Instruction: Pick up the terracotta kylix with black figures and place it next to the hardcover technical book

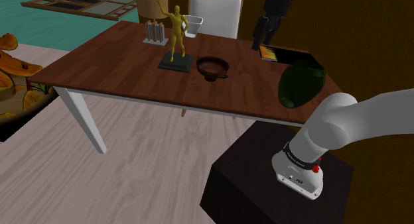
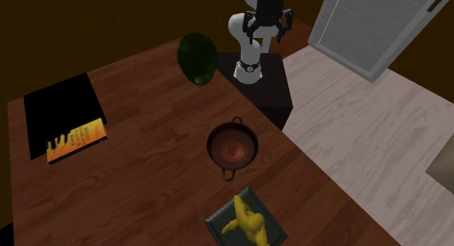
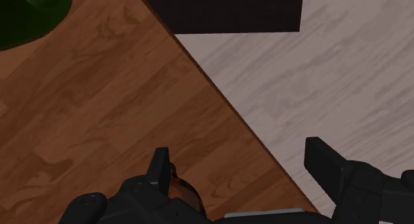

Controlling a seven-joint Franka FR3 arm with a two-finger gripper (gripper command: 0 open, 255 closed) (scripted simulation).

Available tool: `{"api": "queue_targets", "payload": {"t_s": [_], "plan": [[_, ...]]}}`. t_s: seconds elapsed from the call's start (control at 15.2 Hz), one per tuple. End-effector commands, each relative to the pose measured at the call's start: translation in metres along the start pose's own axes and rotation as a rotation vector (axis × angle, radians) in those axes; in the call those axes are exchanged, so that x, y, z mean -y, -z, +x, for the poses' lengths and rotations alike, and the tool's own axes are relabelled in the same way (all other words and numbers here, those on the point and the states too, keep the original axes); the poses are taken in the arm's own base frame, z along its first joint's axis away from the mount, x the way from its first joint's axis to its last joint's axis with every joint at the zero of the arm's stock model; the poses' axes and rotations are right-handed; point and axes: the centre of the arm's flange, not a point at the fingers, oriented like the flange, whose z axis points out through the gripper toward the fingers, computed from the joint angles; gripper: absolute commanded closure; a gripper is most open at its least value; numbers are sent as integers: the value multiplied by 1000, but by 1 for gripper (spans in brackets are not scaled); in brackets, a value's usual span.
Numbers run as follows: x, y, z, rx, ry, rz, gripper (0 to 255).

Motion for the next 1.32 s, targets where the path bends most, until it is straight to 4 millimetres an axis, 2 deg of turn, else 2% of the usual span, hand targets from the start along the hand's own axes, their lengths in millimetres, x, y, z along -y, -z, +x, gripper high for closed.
{"api": "queue_targets", "payload": {"t_s": [0.0,1.25], "plan": [[0,0,0,0,0,0,0],[-7,-164,185,-19,112,-110,0]]}}
